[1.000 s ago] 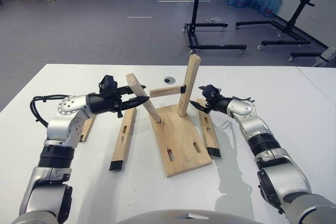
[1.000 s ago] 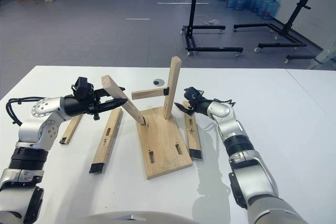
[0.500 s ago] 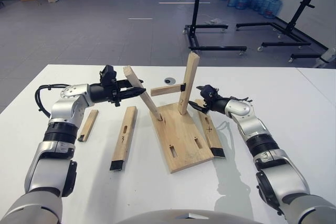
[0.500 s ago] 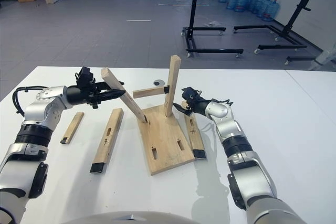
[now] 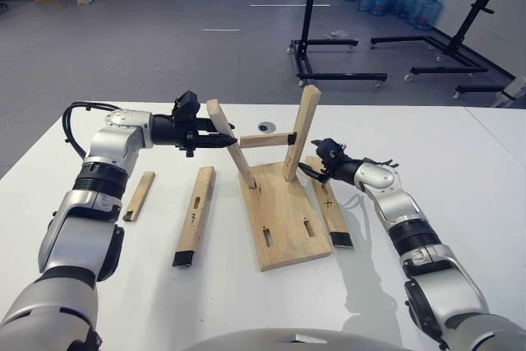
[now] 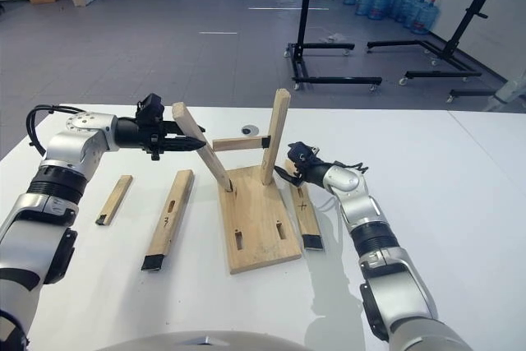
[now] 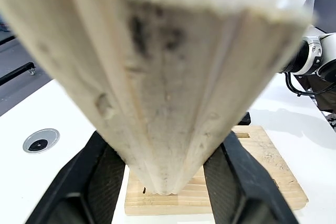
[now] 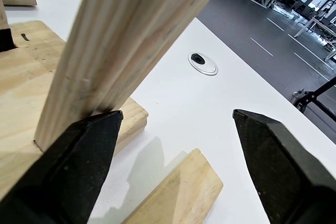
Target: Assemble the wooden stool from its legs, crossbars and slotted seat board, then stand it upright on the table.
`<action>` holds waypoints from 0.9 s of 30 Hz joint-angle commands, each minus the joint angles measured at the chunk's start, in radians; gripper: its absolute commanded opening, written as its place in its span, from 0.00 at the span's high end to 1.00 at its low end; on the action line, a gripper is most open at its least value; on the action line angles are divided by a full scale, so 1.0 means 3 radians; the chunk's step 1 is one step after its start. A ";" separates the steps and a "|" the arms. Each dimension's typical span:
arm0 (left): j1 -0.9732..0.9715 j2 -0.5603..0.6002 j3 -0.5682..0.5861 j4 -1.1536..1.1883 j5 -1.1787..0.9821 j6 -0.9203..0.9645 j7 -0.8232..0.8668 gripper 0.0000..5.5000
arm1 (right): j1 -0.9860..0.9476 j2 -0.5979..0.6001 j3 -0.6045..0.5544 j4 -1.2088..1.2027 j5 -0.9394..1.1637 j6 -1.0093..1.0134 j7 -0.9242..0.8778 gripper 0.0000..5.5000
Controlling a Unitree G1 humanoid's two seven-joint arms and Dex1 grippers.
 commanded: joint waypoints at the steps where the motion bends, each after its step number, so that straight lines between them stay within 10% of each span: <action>1: 0.0228 -0.0154 -0.0327 0.0593 0.0539 0.0100 0.0025 0.63 | 0.0059 0.0125 0.0089 -0.0088 -0.0016 -0.0017 0.0021 0.29; 27: 0.0054 -0.0533 -0.1028 0.1461 0.1074 -0.0376 0.0108 0.63 | 0.0166 0.0173 0.0320 -0.0471 -0.0074 -0.0131 0.0055 0.29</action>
